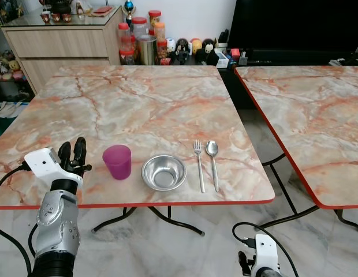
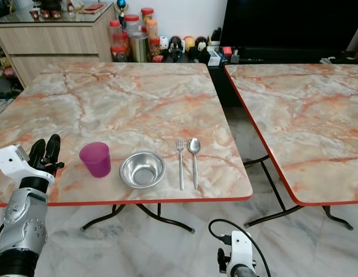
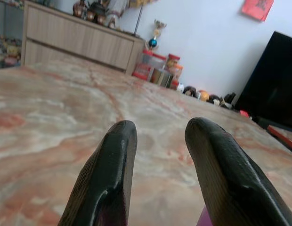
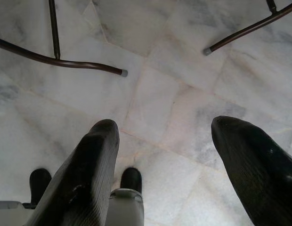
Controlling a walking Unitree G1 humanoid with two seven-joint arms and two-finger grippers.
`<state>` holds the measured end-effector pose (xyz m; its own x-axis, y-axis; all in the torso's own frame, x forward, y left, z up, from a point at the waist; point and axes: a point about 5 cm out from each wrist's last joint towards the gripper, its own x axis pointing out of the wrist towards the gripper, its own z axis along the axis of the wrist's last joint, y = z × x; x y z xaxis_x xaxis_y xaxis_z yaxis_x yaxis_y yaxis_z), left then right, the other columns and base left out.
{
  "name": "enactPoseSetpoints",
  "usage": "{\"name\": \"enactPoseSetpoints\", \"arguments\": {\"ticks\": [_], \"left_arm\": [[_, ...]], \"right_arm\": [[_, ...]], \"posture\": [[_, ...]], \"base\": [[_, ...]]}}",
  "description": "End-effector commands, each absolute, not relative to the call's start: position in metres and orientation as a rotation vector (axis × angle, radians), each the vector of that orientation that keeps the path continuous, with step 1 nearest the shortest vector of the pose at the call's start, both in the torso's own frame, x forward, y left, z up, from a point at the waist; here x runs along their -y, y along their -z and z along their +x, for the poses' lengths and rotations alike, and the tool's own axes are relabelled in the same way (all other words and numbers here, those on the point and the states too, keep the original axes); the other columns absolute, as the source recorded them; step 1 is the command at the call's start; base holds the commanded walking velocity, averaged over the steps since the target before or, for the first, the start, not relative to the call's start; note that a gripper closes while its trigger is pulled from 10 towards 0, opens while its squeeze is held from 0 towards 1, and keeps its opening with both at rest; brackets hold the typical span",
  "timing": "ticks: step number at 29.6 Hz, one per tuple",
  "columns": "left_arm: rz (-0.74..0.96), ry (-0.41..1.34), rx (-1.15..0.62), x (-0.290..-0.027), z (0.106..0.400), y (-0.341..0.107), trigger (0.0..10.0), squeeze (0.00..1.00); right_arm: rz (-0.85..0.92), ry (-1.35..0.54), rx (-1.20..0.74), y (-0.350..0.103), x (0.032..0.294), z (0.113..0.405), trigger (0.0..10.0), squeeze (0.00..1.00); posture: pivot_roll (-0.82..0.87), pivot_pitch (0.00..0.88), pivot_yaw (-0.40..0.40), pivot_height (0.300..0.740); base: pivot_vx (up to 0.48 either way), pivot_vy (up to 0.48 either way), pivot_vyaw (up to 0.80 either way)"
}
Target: Setting the table
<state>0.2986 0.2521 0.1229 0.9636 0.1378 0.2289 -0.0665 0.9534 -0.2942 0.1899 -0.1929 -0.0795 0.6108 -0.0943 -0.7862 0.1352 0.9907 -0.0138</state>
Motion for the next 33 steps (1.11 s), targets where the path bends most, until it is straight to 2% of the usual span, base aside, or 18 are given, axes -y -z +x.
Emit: {"name": "enactPoseSetpoints", "arguments": {"ticks": [1,3,4,7,11,20,22,26,33], "left_arm": [[-0.272,-0.102,0.242,-0.252,0.297,-0.123,10.0,0.0],[-0.174,-0.139,0.204,-0.256,0.296,-0.119,10.0,0.0],[-0.115,-0.228,0.17,-0.266,0.293,-0.111,10.0,0.0],[-0.094,-0.359,0.149,-0.285,0.282,-0.1,10.0,0.0],[-0.019,-0.552,0.087,-0.32,0.251,-0.081,10.0,0.0],[0.077,-0.736,-0.045,-0.35,0.21,-0.053,10.0,0.0],[0.087,-0.752,-0.051,-0.352,0.207,-0.051,10.0,0.0],[0.06,-0.811,-0.243,-0.352,0.181,-0.013,10.0,0.0],[-0.006,-0.546,-0.573,-0.306,0.17,0.04,10.0,0.0]], "right_arm": [[0.043,0.134,-0.897,0.079,0.193,0.191,10.0,0.0],[0.041,0.135,-0.9,0.079,0.194,0.19,10.0,0.0],[0.039,0.135,-0.902,0.079,0.194,0.19,10.0,0.0],[0.04,0.138,-0.901,0.079,0.194,0.189,10.0,0.0],[0.043,0.14,-0.897,0.079,0.194,0.19,10.0,0.0],[0.04,0.131,-0.899,0.079,0.192,0.191,10.0,0.0],[0.041,0.131,-0.898,0.079,0.192,0.191,10.0,0.0],[0.043,0.129,-0.896,0.078,0.191,0.193,10.0,0.0],[0.038,0.136,-0.913,0.08,0.192,0.189,10.0,0.0]], "posture": [[0.08,0.0,-0.028,0.714],[0.08,0.0,-0.028,0.714],[0.08,0.0,-0.029,0.714],[0.07,0.0,-0.026,0.714],[0.08,0.0,-0.026,0.714],[0.09,0.0,-0.033,0.714],[0.09,0.0,-0.033,0.714],[0.09,0.0,-0.029,0.714],[0.08,0.0,-0.026,0.714]], "base": [[0.0,0.0,0.0],[0.0,0.0,0.0],[0.0,0.0,0.0],[0.0,0.0,0.0],[0.0,0.0,0.0],[0.0,0.0,0.0],[0.0,0.0,0.0],[0.0,0.0,0.0],[0.0,0.0,0.0]]}}
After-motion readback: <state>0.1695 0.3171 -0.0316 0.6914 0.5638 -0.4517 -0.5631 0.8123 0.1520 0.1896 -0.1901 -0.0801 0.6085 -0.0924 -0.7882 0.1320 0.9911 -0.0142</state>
